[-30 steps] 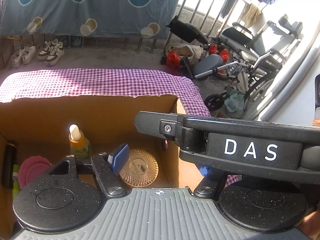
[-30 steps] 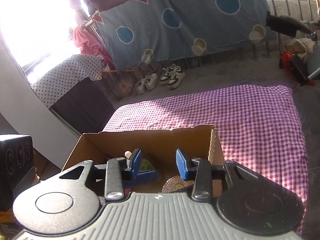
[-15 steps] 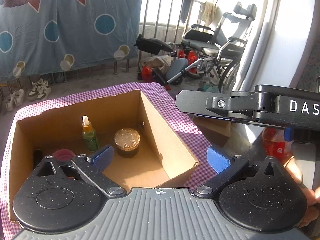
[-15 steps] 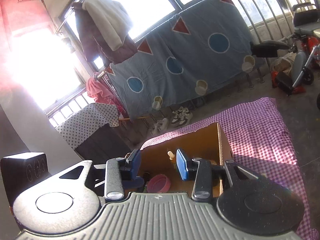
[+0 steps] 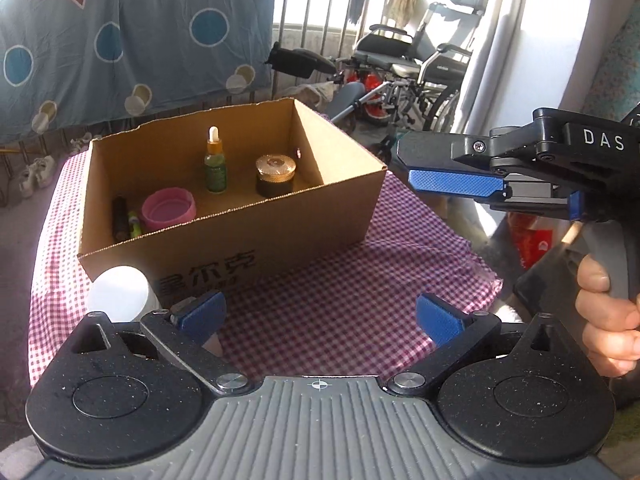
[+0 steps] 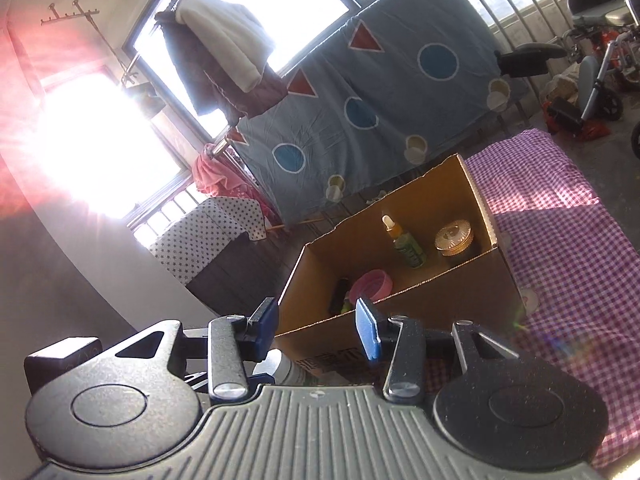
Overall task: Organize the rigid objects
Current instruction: 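Withdraw the right gripper from the box toward the white charger plug, then grasp the white charger plug with the right gripper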
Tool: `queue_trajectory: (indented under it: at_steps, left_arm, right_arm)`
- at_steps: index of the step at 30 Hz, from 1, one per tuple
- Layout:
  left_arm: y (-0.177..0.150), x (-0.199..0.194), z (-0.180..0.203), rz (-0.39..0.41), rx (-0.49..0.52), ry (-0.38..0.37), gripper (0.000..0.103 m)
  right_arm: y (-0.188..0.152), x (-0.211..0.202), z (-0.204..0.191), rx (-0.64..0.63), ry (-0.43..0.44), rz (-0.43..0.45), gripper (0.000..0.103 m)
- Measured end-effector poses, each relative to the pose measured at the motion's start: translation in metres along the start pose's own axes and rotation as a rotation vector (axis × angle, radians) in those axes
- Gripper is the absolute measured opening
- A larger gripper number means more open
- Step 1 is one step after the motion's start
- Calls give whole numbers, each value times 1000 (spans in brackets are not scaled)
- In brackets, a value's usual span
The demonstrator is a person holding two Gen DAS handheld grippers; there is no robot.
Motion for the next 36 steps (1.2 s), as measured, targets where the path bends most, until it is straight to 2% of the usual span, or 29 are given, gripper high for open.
queue_trajectory:
  at_steps: [3, 10, 13, 16, 17, 24, 27, 31, 36]
  left_arm:
    - [-22, -5, -11, 7, -9, 34, 102]
    - [-55, 11, -28, 7, -59, 60, 101]
    - [-66, 22, -35, 20, -61, 98, 95]
    - [-70, 37, -41, 34, -38, 154, 84]
    - [-71, 41, -42, 38, -29, 167, 77]
    - [-79, 61, -49, 23, -40, 212, 63]
    - [-81, 67, -54, 14, -54, 230, 61]
    - [-80, 77, -58, 4, -83, 220, 60]
    - [-74, 82, -62, 23, -92, 227, 60]
  right_arm:
    - [-18, 17, -6, 9, 7, -64, 46]
    - [-46, 61, -5, 56, -8, -183, 46]
    - [-51, 82, 5, 91, -28, -233, 46]
    - [-54, 101, 14, 112, -50, -272, 45]
    - [-54, 110, 17, 119, -60, -287, 44]
    - [-52, 156, 30, 141, -83, -361, 40]
    - [-53, 172, 35, 149, -88, -385, 40]
    - [-56, 184, 41, 164, -88, -413, 39]
    - [-60, 194, 45, 184, -80, -430, 38]
Point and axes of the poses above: each gripper's, at about its wrist camera, not at the fingertips, and x roughly the way its jaws point, z to its right, y to its top, the point moved 4 cm from there along x, roughly the way its jaws point, and after that the axes turned 5 degrees about x, right-handed, at the moved point
